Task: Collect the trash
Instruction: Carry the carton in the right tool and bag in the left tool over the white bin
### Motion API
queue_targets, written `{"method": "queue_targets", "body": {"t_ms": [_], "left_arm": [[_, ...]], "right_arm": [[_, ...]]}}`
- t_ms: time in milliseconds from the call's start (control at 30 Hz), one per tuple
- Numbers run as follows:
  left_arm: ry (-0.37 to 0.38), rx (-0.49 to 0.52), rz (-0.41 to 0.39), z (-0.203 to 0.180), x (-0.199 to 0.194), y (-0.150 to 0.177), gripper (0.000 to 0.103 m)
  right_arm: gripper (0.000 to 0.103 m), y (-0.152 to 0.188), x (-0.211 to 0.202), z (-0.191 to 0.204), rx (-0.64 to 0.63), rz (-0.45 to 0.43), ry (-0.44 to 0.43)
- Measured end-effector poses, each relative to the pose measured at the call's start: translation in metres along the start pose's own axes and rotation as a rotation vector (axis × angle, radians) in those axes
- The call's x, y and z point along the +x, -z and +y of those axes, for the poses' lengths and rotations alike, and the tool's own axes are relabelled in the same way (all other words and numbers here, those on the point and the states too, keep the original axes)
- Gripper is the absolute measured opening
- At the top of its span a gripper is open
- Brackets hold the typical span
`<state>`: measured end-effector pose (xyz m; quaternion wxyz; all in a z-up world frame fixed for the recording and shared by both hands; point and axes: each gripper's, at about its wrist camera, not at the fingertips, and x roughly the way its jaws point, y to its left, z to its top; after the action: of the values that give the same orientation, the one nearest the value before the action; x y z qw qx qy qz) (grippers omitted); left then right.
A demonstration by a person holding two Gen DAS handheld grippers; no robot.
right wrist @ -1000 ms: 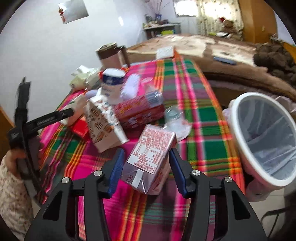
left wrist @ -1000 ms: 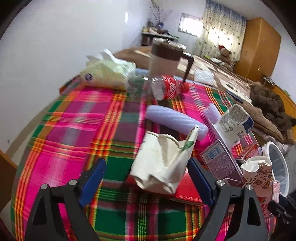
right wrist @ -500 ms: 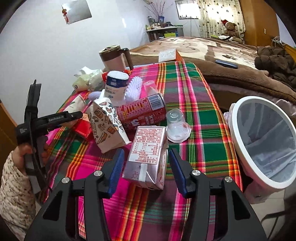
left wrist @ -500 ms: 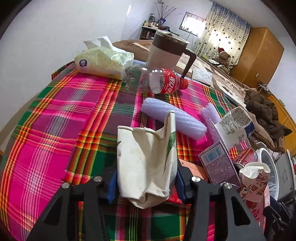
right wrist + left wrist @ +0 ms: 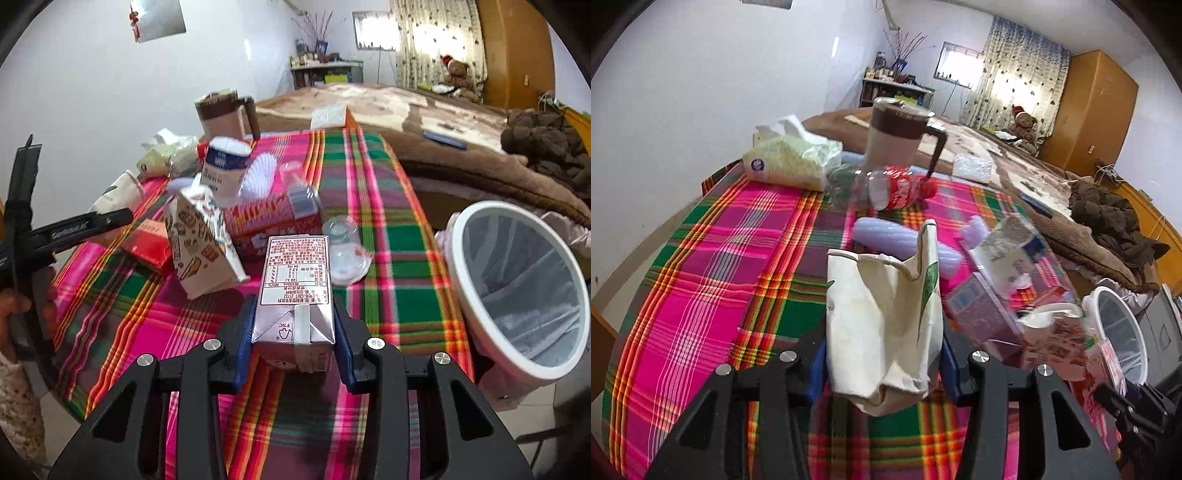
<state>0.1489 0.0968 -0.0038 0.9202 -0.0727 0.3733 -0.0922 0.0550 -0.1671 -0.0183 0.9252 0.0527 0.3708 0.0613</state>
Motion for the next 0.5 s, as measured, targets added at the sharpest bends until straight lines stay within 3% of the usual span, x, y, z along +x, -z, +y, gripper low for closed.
{"method": "queue_targets", "body": {"t_ms": [500], "left_arm": [[0.083, 0.147, -0.079, -0.082, -0.045, -0.001, 0.051]], "right_arm": [[0.039, -0.022, -0.042, -0.039, 0.068, -0.149, 0.018]]}}
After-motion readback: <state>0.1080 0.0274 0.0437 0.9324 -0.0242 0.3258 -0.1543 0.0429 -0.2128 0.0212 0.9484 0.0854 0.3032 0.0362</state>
